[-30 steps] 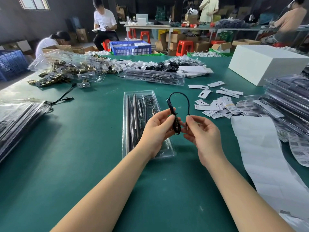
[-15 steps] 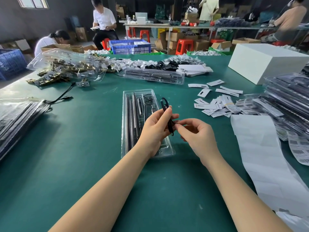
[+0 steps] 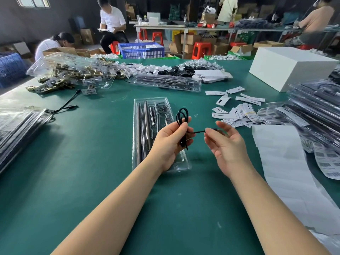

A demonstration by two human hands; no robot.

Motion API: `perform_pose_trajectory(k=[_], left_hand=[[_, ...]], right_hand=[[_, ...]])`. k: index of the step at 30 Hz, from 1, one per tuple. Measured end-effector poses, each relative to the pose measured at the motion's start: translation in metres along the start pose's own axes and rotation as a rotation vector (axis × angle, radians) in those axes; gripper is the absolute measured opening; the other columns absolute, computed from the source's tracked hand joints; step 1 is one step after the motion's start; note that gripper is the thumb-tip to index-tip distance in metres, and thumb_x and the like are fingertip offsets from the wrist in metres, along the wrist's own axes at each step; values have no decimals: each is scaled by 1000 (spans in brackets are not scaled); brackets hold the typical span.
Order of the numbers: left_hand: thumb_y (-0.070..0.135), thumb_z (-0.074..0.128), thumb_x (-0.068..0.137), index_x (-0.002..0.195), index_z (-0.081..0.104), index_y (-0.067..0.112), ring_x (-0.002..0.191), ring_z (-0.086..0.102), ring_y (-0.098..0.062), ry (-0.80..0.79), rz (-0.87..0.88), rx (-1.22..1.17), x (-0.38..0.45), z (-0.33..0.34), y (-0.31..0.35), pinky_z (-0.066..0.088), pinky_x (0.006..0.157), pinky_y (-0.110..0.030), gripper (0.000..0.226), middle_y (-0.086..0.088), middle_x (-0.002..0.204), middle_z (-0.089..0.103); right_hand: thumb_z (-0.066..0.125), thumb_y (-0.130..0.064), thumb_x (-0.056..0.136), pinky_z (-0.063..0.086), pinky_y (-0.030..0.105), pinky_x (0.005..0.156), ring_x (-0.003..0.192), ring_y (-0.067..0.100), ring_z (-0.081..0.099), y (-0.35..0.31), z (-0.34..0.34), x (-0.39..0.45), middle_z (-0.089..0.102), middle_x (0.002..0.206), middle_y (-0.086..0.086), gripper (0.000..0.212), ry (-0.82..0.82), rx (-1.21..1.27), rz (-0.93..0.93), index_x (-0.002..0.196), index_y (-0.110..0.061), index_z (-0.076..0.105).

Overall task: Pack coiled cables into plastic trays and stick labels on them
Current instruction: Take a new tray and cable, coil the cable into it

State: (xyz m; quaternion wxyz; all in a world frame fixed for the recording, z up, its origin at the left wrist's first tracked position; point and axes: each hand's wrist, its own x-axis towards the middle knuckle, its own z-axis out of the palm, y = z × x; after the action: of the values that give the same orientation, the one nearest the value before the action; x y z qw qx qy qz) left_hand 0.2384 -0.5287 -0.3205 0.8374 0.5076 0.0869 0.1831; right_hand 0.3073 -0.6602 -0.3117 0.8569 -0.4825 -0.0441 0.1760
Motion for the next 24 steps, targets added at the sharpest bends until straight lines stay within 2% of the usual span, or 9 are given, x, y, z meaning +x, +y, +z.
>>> perform_pose_trajectory(k=[2, 6, 10, 13, 16, 20, 22, 24], left_hand=[[17, 52, 98, 106, 69, 22, 79, 68, -11, 11, 9, 75, 0, 3, -2, 55, 73, -24, 19, 6, 78, 68], [21, 51, 99, 103, 67, 19, 73, 68, -12, 35, 9, 107, 1, 3, -3, 55, 70, -24, 16, 7, 71, 66], [22, 49, 100, 93, 64, 14, 68, 66, -10, 8, 17, 158, 0, 2, -5, 55, 69, -22, 19, 8, 68, 61], [18, 46, 102, 94, 64, 14, 65, 61, -6, -74, 40, 207, -3, 3, -5, 52, 63, -19, 20, 8, 68, 62], [14, 43, 103, 104, 64, 13, 65, 62, -4, -100, 44, 228, -6, 5, -4, 50, 60, -17, 22, 8, 73, 67], [14, 42, 102, 103, 68, 18, 74, 62, -7, -92, 26, 220, -5, 5, -2, 53, 74, -21, 26, -1, 88, 68], [14, 44, 101, 102, 68, 19, 80, 61, -13, -99, 16, 241, -5, 6, -2, 53, 77, -23, 25, -6, 91, 64], [19, 43, 102, 95, 68, 19, 76, 60, -13, -109, 16, 263, -6, 7, -2, 52, 72, -22, 26, 0, 82, 65]], right_hand=[[73, 7, 76, 55, 22, 65, 69, 16, 67, -1, 0, 0, 67, 76, 3, 27, -4, 60, -58, 89, -16, 64], [79, -14, 64, 56, 24, 69, 74, 14, 69, -3, 3, -8, 73, 79, -1, 13, -136, -94, -171, 72, -23, 73], [77, -23, 65, 56, 26, 73, 76, 13, 67, -5, 6, -14, 74, 84, 2, 17, -299, -210, -185, 82, -26, 78], [77, -26, 64, 55, 24, 66, 68, 13, 67, -2, 11, -21, 74, 79, 6, 30, -392, -302, -125, 94, -22, 74], [79, -25, 62, 53, 22, 58, 63, 14, 69, 2, 15, -23, 74, 74, 5, 34, -285, -305, -66, 90, -17, 62], [82, -17, 72, 51, 19, 56, 65, 11, 69, 3, 13, -19, 73, 74, -3, 18, -185, -387, -137, 86, -23, 72], [81, -18, 75, 47, 14, 54, 59, 5, 62, 5, 11, -17, 68, 67, -10, 16, -144, -439, -208, 87, -27, 74], [82, -23, 75, 42, 11, 54, 55, 2, 50, 7, 8, -13, 59, 61, -17, 16, -88, -502, -282, 85, -32, 74]])
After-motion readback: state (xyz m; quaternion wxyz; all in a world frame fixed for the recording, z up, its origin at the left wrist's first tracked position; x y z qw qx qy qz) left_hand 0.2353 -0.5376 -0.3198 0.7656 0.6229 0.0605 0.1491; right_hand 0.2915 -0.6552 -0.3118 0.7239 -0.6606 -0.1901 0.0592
